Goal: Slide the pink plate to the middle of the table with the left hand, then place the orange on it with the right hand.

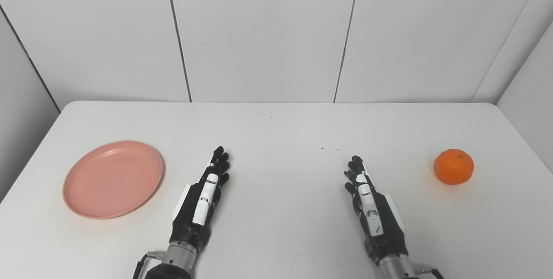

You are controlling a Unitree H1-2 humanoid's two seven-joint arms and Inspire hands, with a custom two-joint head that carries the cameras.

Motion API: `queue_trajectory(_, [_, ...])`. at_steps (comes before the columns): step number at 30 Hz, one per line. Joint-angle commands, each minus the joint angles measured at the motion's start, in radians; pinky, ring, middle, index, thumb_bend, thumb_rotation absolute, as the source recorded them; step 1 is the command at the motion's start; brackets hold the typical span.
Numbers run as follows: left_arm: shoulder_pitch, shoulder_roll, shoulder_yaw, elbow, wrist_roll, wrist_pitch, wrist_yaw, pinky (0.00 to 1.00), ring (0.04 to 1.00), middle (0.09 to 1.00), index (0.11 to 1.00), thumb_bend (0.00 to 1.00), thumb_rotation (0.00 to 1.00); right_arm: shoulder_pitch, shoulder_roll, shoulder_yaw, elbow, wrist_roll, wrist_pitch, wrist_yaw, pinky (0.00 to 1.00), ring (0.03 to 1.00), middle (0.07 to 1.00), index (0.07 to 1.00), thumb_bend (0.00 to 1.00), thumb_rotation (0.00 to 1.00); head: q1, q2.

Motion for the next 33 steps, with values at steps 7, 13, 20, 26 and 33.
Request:
queue_trajectory(7, [-0.022,-0.005,0.004,-0.004,-0.004,-0.008,0.002,1.00,1.000,1.000,1.000,0.38,1.00,-0.029,0.002,0.001,-0.034,-0.001,0.006,0.008,1.00,1.000,1.000,1.000,0.38,1.00,0.001,0.001])
queue_trajectory(13, [-0.022,-0.004,0.005,-0.007,-0.008,-0.002,-0.001,1.00,1.000,1.000,1.000,0.39,1.00,-0.031,0.006,-0.001,-0.036,-0.005,0.012,0.002,1.00,1.000,1.000,1.000,0.38,1.00,-0.001,0.005])
queue_trajectory(20, [-0.023,-0.003,0.005,-0.008,-0.010,0.002,-0.001,1.00,1.000,1.000,1.000,0.40,1.00,-0.033,0.006,-0.002,-0.032,0.001,0.007,0.007,1.00,1.000,1.000,1.000,0.37,1.00,-0.001,0.007])
queue_trajectory(26, [-0.022,-0.003,0.004,-0.010,-0.013,0.001,-0.002,1.00,1.000,1.000,1.000,0.39,1.00,-0.032,0.005,-0.001,-0.037,0.000,0.017,0.006,1.00,1.000,1.000,1.000,0.38,1.00,-0.001,0.005])
queue_trajectory(33, [-0.021,-0.008,0.002,-0.008,-0.007,0.000,0.004,1.00,1.000,1.000,1.000,0.39,1.00,-0.029,0.002,-0.001,-0.042,-0.007,0.016,0.006,1.00,1.000,1.000,1.000,0.38,1.00,0.016,0.002])
